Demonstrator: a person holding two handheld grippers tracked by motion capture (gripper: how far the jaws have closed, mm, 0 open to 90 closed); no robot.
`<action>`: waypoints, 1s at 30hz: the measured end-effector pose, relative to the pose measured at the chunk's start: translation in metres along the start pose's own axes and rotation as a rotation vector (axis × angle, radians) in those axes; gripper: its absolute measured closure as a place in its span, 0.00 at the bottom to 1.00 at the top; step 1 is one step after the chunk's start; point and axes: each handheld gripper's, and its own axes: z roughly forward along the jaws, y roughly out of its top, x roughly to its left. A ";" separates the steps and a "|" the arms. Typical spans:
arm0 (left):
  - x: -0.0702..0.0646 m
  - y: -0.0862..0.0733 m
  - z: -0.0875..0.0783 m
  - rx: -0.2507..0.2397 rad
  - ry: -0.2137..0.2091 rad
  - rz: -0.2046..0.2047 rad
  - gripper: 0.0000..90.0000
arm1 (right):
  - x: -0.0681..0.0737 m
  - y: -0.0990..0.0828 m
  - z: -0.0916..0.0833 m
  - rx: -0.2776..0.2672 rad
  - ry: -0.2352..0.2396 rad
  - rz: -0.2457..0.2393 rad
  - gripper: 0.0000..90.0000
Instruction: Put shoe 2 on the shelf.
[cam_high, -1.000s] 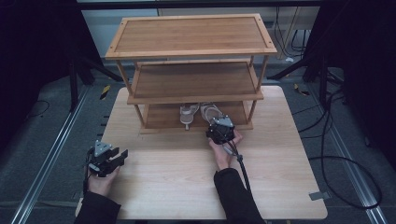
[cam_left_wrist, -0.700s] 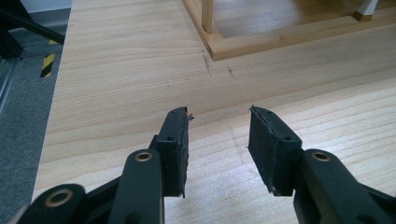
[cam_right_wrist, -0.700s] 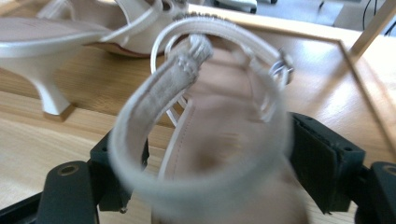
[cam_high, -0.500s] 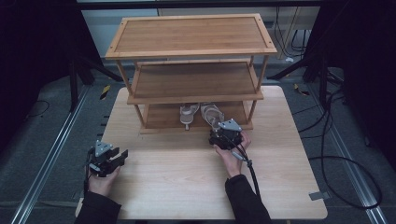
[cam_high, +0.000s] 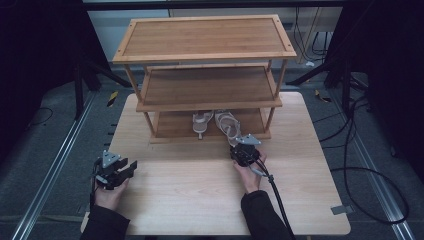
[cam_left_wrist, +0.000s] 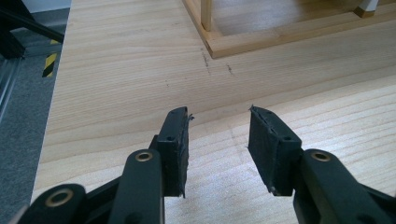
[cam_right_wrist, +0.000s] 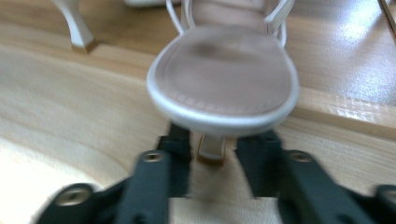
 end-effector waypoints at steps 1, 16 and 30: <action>0.000 0.000 0.000 0.000 0.000 0.000 0.63 | 0.000 0.000 0.001 0.012 -0.001 0.004 0.83; 0.000 0.000 0.001 0.002 -0.003 -0.001 0.63 | 0.017 0.023 0.014 -0.052 0.038 0.010 0.86; 0.001 -0.001 0.001 0.003 -0.004 0.000 0.63 | 0.032 0.037 0.043 -0.059 0.068 0.010 0.86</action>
